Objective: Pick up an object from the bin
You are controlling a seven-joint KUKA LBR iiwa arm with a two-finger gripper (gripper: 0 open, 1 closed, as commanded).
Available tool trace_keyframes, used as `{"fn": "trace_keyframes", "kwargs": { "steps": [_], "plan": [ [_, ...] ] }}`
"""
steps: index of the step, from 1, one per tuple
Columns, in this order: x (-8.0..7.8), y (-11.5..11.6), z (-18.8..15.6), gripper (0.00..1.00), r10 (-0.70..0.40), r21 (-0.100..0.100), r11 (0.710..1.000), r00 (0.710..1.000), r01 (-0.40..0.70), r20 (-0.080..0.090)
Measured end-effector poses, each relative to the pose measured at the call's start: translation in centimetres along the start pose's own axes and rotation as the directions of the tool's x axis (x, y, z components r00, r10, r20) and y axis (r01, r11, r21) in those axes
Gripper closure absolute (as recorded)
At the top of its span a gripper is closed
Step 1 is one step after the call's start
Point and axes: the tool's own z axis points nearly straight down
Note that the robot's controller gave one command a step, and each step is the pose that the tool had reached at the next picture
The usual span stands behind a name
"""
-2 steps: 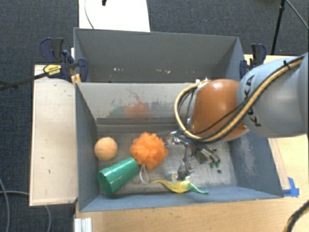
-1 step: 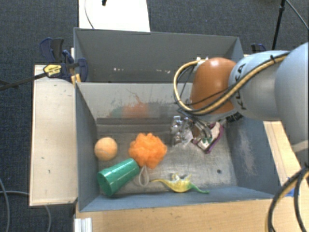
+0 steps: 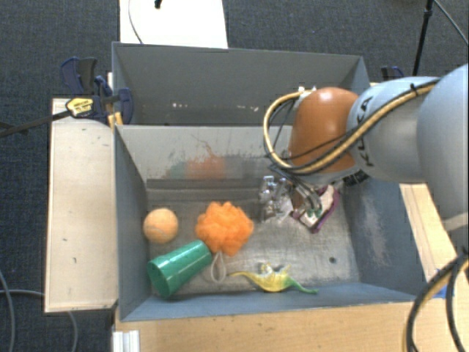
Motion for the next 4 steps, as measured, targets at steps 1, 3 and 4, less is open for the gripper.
{"fn": "trace_keyframes", "kwargs": {
  "steps": [1, 3, 4],
  "plan": [
    [1.5, -4.6, -4.7, 1.0, 0.023, 0.0, 1.0, 1.0, -0.023, -0.015],
    [4.7, -1.6, -5.8, 0.0, 0.221, 0.004, 0.975, 0.975, -0.221, -0.009],
    [1.4, -0.7, -1.6, 0.0, 0.196, 0.003, 0.981, 0.981, -0.196, 0.0]
  ]
}}
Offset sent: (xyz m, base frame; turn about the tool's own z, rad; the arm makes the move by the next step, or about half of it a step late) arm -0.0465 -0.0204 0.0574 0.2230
